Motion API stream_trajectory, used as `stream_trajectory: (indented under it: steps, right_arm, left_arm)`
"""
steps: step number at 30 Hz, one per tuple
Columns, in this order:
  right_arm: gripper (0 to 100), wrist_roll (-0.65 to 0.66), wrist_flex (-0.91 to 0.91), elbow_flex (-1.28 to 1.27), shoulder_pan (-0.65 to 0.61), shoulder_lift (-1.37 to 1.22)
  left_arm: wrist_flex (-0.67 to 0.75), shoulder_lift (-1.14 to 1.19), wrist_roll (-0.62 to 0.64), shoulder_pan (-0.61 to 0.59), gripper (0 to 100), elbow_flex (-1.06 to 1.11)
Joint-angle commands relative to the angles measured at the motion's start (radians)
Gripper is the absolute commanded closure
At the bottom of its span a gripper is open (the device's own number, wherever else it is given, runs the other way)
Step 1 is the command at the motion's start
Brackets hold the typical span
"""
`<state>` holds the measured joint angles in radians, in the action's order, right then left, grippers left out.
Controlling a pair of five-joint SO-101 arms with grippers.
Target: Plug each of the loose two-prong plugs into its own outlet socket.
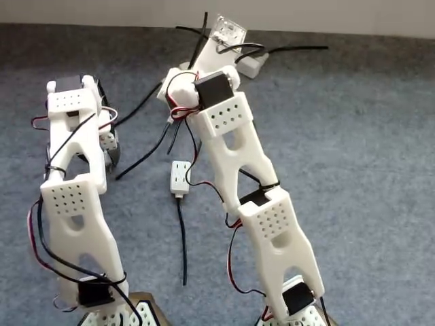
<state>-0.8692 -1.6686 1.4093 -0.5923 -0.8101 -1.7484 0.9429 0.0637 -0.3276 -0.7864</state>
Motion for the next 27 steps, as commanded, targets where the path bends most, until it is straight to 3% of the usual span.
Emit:
stream_trajectory:
  steps: [1,8,27]
  right_arm:
    - [53.4,0.000,-0.008,0.044,-0.010,0.025]
    - [53.4,0.000,-0.008,0.044,-0.010,0.025]
    - [53.4,0.000,0.001,0.054,-0.012,-0.054]
  left_arm:
    - [0.023,0.067,-0.008,0.004,96,-0.050]
    - [-0.028,0.022,-0.104,0.002,83,-0.139]
    - [-0.012,0.002,-0.178,0.071,82,-0.228]
